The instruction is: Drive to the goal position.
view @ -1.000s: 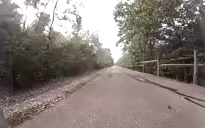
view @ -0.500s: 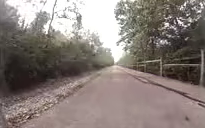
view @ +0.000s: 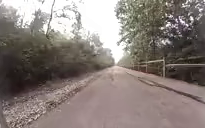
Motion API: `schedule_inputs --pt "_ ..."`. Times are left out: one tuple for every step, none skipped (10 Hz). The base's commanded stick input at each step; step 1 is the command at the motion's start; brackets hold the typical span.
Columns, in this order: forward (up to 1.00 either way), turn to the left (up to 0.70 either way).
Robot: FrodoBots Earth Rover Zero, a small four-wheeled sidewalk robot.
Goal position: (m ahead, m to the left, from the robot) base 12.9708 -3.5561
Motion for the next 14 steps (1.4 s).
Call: schedule_inputs --pt "0.7 -0.33" --pt "0.7 -0.33" --pt "0.7 -0.34" --pt "0.7 -0.27" --pt "0.7 -0.16" --pt "0.7 -0.07" --pt "0.7 0.0" --pt "0.7 0.0" --pt "0.7 0.0" --pt "0.7 0.0" --pt "0.7 0.0" --pt "0.7 0.0" --pt "0.7 0.0" --pt "0.7 0.0"
